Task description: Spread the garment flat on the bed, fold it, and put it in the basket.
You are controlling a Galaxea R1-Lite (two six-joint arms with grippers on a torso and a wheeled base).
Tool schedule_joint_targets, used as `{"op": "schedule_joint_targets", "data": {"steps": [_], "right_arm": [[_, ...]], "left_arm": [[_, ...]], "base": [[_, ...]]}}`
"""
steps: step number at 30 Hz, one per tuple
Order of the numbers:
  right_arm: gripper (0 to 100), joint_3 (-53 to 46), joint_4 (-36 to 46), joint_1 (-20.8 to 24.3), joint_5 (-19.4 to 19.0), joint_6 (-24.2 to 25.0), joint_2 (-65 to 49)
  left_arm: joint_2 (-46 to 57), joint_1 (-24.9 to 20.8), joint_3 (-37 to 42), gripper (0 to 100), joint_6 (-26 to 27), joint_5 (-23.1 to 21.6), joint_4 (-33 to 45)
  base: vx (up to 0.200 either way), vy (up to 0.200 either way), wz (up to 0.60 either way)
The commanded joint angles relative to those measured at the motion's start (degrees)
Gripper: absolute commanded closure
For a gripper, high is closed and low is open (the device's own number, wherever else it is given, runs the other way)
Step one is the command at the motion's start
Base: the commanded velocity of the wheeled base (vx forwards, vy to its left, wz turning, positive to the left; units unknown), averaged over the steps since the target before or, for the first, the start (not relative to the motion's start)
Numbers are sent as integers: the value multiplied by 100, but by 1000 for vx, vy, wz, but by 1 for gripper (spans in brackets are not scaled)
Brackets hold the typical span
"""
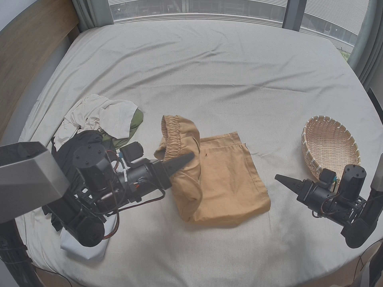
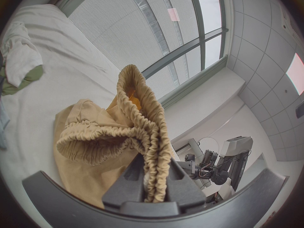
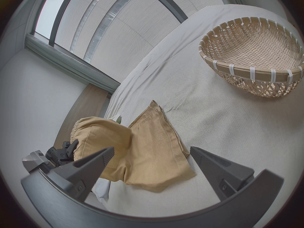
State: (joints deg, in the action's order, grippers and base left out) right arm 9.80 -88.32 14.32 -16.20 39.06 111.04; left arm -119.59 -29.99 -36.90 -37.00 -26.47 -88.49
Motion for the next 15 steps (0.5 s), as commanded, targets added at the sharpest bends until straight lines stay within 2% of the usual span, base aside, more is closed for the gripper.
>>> {"op": "schedule_joint_targets", "data": {"steps": [1,10,15], "right_arm": [[0,4,-1,18,-15,5,-4],[0,-5,-10,18,-23,137,-4],[0,4,-10,9,-23,137,-4]], "left_arm": [[-636,-332,-625,100,0,159,183],[-1075,-561,-1320,100,0,256,456],[-1225,-596,-1390,100,0,317,447]], "base": [[0,0,0],[0,0,0],[0,0,0]]}}
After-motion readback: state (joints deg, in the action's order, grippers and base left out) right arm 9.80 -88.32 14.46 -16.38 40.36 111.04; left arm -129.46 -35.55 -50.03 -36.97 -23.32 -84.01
